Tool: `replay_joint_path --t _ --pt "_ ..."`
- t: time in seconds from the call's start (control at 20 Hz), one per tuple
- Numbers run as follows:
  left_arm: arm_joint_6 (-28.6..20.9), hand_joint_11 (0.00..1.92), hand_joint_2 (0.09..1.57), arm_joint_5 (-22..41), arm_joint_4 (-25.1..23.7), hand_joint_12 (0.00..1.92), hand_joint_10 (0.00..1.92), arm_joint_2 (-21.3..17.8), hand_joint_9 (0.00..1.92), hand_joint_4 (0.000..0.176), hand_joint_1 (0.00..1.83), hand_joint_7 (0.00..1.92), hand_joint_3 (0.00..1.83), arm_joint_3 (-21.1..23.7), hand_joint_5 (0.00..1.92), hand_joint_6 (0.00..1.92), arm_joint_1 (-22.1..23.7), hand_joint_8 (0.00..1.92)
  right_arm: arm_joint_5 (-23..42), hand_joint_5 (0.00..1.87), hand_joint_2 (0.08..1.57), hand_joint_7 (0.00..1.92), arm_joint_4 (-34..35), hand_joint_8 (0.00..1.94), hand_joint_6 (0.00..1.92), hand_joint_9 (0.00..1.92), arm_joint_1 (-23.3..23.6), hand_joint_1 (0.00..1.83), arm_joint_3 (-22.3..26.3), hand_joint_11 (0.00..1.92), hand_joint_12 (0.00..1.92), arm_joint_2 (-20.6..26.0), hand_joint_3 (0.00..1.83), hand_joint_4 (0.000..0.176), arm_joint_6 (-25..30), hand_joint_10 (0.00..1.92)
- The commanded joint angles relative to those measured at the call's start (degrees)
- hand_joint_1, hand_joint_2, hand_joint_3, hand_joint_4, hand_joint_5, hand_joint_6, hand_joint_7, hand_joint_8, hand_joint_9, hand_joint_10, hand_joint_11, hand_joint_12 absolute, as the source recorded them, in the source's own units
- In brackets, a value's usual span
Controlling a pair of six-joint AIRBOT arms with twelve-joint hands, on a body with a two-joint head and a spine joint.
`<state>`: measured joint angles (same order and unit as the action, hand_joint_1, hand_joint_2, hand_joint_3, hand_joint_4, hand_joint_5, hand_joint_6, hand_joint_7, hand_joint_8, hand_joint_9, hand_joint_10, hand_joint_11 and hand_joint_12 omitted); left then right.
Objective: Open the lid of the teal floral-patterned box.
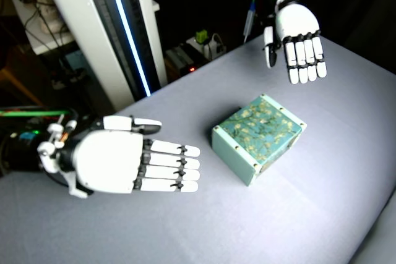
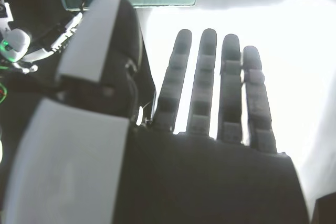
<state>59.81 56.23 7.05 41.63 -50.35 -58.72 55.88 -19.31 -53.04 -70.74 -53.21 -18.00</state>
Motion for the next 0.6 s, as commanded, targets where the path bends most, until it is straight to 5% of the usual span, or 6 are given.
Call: replay_joint_path --t 0.0,0.3,0.4,0.55 --pt "-0.1 0.00 1.57 6.0 0.2 0.19 0.00 0.1 0.07 0.000 0.28 0.06 0.04 -0.4 0.08 0.00 0.6 0.00 6.1 0.14 1.49 0.16 1.9 0.00 0.00 0.13 0.9 0.22 -0.1 0.00 0.41 0.1 0.01 0.000 0.6 0.00" --pt "-3.2 0.03 1.54 -0.4 -4.6 0.14 0.01 2.8 0.09 0.000 0.73 0.06 0.00 -2.5 0.06 0.00 4.1 0.00 4.5 0.09 1.49 0.10 0.0 0.00 0.00 0.08 2.1 0.13 -1.3 0.00 0.34 -1.9 0.00 0.000 1.6 0.00" --pt "-3.2 0.04 1.53 -2.4 -5.3 0.14 0.01 3.6 0.12 0.000 0.71 0.07 0.00 -3.3 0.05 0.00 5.3 0.00 2.9 0.04 1.47 0.08 -2.0 0.00 0.00 0.11 3.2 0.18 -2.3 0.00 0.49 -3.1 0.00 0.000 2.9 0.00" --pt "-3.2 0.04 1.57 -4.8 -5.4 0.12 0.01 3.8 0.13 0.000 0.44 0.08 0.03 -4.2 0.06 0.00 6.4 0.00 0.4 0.00 1.46 0.04 -4.6 0.00 0.00 0.12 5.2 0.43 -3.4 0.01 0.43 -4.7 0.00 0.000 3.4 0.00"
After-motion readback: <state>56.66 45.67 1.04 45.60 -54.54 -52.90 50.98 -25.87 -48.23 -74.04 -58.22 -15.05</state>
